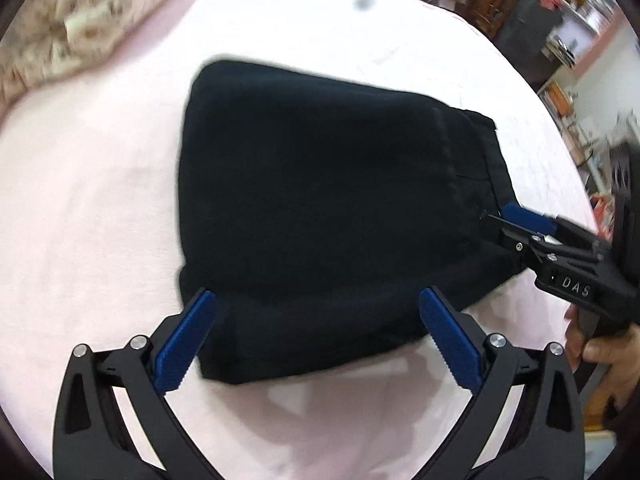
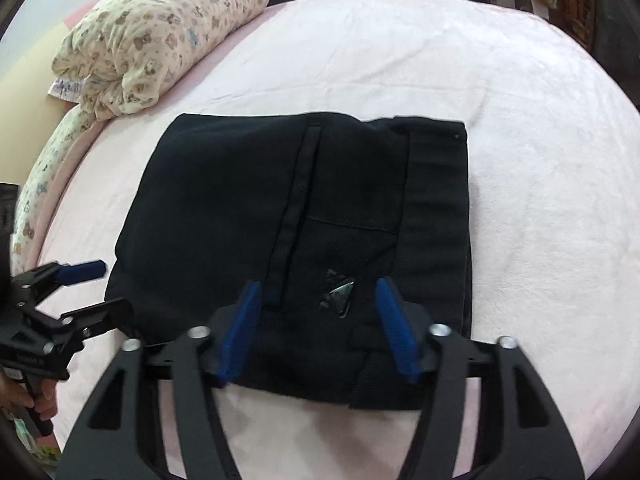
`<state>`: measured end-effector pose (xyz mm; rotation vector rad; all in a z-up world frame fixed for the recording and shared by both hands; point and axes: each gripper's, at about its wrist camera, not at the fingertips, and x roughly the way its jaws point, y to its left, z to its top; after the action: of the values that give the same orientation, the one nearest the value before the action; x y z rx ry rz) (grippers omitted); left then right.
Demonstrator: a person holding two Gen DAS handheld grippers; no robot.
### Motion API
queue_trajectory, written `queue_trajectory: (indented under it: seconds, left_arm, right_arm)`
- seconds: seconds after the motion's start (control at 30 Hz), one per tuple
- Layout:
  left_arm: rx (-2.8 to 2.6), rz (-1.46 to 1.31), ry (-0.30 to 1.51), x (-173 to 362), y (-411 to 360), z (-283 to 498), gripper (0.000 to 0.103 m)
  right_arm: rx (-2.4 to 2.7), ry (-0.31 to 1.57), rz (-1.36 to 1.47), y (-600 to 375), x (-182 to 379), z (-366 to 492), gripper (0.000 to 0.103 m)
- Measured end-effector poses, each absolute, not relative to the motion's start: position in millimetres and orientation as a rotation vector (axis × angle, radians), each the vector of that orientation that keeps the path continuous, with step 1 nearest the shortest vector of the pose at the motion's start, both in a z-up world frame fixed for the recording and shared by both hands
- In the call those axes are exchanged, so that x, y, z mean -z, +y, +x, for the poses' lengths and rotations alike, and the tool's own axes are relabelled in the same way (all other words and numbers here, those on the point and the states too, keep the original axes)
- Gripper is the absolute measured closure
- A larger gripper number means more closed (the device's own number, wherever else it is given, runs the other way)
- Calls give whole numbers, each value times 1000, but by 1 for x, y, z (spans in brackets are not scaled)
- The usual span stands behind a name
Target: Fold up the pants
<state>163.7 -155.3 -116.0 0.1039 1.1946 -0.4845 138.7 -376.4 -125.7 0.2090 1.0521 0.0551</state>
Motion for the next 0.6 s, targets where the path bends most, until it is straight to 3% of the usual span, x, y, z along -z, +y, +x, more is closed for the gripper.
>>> queue_trajectory:
  seconds: [0.07,0.27,0.6]
  left_arm:
    - [466,142,1144,102,-156,156,2]
    - [418,184,1019,60,-143,125,2]
    - [326,194,959,39,-138,99,2]
  right_arm:
    - [-50,1040,190,-369,119,133,27]
    - [-3,996,137,-351,95,113,6]
    - [72,931,116,-327,65,68,3]
